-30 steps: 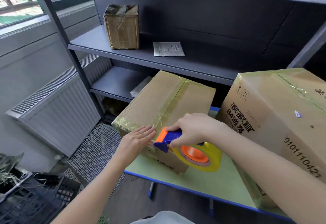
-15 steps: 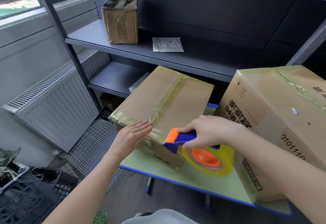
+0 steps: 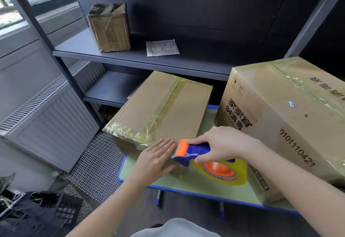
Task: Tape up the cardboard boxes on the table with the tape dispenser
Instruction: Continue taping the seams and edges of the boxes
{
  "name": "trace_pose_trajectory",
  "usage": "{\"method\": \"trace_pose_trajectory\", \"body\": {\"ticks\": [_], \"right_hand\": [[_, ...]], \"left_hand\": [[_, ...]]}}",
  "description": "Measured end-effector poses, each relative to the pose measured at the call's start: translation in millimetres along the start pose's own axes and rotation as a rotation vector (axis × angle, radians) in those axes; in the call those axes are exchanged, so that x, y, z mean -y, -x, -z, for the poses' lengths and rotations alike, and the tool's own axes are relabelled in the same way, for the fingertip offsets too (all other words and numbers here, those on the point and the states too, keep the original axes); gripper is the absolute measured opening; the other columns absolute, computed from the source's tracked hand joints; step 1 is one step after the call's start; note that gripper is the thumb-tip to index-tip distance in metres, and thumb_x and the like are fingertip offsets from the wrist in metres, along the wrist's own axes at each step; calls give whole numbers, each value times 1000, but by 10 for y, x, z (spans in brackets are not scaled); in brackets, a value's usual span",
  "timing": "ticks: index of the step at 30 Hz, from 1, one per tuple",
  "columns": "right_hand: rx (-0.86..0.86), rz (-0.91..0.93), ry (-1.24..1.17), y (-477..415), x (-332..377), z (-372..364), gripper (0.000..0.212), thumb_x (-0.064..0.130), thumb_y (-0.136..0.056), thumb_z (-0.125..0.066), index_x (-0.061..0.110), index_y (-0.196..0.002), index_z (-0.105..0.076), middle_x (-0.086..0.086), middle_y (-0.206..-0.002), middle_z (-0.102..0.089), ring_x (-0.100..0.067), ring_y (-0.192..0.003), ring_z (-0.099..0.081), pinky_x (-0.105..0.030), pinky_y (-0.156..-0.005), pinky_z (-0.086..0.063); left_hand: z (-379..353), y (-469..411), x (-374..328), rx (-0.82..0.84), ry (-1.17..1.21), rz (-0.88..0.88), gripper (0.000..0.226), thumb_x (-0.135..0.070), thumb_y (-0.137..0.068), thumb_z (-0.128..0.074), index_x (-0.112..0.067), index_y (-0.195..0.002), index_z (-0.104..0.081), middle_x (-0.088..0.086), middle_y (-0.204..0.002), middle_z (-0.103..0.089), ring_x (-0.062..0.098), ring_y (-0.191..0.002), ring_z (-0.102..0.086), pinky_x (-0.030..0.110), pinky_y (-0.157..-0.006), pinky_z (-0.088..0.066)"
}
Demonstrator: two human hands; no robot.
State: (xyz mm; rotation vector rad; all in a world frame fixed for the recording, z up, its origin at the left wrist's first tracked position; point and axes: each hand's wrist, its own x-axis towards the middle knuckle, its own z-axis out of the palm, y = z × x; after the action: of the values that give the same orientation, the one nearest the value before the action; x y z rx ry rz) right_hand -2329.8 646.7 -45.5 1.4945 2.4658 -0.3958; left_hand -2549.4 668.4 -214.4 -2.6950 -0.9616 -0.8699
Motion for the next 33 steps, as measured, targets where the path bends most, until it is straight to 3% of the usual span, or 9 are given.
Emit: {"method": "trace_pose_trajectory", "body": {"ticks": [4, 6, 9, 15, 18, 24, 27, 30, 33], "right_hand": [[22, -6, 23, -9, -14, -41, 57, 58, -85, -51, 49, -139, -36, 6, -118, -62, -11, -92, -49, -23, -59, -29], [40, -10, -1, -5, -31, -67, 57, 59, -85, -51, 49, -140, -36, 7, -118, -61, -9, -86, -45, -20, -55, -28], [53, -28, -55, 47, -75, -113, 57, 58, -84, -52, 54, -138, -34, 9, -109, -62, -8, -78, -40, -16, -53, -28], [140, -133, -135, 375, -376, -143, 53, 64, -80, -52, 62, -130, -37, 11, -81, -59, -5, -67, -51, -24, -59, -41], [162, -153, -182, 447, -425, -220, 54, 64, -80, -53, 62, -131, -36, 10, -89, -62, -7, -75, -56, -27, -64, -47], [221, -124, -111, 246, -401, -329, 56, 62, -80, -52, 53, -134, -40, 12, -96, -58, -10, -87, -56, -26, -65, -46], [272, -128, -152, 110, -412, -327, 53, 61, -80, -54, 50, -131, -47, 6, -99, -64, -12, -85, -58, -29, -68, -48], [311, -139, -213, -15, -392, -289, 49, 60, -80, -57, 48, -127, -53, 2, -96, -64, -13, -78, -56, -26, -61, -40], [347, -153, -237, -196, -385, -311, 49, 61, -78, -59, 43, -124, -59, -3, -103, -66, -19, -91, -60, -28, -68, -44]], "left_hand": [[-129, -75, -150, -69, 89, 35, 44, -39, -97, -44, -5, -115, -66, 6, -124, -63, 18, -117, -58, 32, -104, -40], [-133, -58, -114, -73, 76, 16, 42, -36, -99, -43, -6, -117, -66, 4, -125, -62, 17, -118, -57, 32, -103, -41], [-125, -58, -73, -79, 51, -13, 40, -36, -97, -47, -7, -115, -68, 3, -122, -64, 14, -117, -57, 32, -101, -44], [-128, -76, -42, -136, 38, -18, 41, -43, -92, -55, -9, -105, -73, 1, -115, -67, 12, -111, -61, 30, -97, -47], [-123, -89, -43, -126, 24, -22, 42, -44, -92, -54, -9, -105, -73, 1, -116, -67, 12, -112, -61, 30, -97, -47], [-80, -77, -77, -68, 48, 9, 42, -43, -89, -59, -8, -111, -70, 1, -120, -65, 13, -116, -59, 31, -100, -45], [-39, -85, -106, -21, 77, 34, 43, -41, -89, -61, -8, -114, -68, 1, -124, -63, 13, -119, -56, 30, -103, -42], [34, -89, -144, 54, 146, 61, 44, -27, -82, -58, -7, -121, -64, 3, -130, -58, 15, -124, -52, 30, -109, -37], [109, -94, -159, 136, 182, 59, 59, -17, -70, -46, -3, -126, -59, 6, -136, -53, 19, -130, -46, 35, -111, -34]]}}
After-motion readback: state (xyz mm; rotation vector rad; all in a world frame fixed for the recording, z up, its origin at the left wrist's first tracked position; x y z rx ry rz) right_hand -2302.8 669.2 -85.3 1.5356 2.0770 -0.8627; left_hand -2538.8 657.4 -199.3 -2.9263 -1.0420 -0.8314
